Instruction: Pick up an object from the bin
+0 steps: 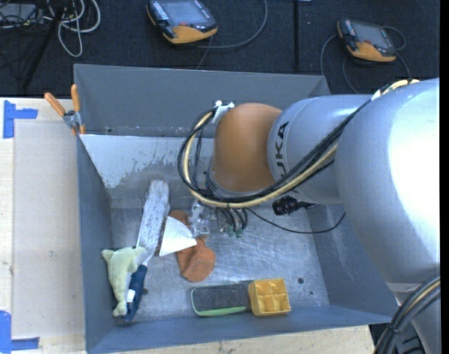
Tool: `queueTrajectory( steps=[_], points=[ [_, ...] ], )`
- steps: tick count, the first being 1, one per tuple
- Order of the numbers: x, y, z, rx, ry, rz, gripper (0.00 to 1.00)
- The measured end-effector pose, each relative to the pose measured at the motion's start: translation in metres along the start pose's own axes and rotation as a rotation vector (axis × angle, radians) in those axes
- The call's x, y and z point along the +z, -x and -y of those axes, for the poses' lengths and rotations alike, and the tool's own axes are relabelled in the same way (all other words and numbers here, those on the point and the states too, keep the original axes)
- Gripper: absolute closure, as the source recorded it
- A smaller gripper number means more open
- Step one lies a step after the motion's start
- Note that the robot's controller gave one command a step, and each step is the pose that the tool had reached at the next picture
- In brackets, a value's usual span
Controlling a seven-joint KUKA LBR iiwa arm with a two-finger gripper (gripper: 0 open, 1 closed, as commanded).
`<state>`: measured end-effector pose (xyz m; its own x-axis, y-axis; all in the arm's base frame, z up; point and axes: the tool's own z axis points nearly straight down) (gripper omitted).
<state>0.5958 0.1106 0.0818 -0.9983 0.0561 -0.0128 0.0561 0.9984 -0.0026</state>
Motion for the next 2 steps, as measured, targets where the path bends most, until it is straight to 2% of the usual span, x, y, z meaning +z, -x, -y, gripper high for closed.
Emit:
queueTrajectory(
  steps=[1,2],
  points=[
    [-0.031,-0.011,-0.011,-0.138,0.002,-0.016,1.00],
    [0.007,-0.018,-0.025,-0.069,0.005,-0.009,0.00]
  ],
)
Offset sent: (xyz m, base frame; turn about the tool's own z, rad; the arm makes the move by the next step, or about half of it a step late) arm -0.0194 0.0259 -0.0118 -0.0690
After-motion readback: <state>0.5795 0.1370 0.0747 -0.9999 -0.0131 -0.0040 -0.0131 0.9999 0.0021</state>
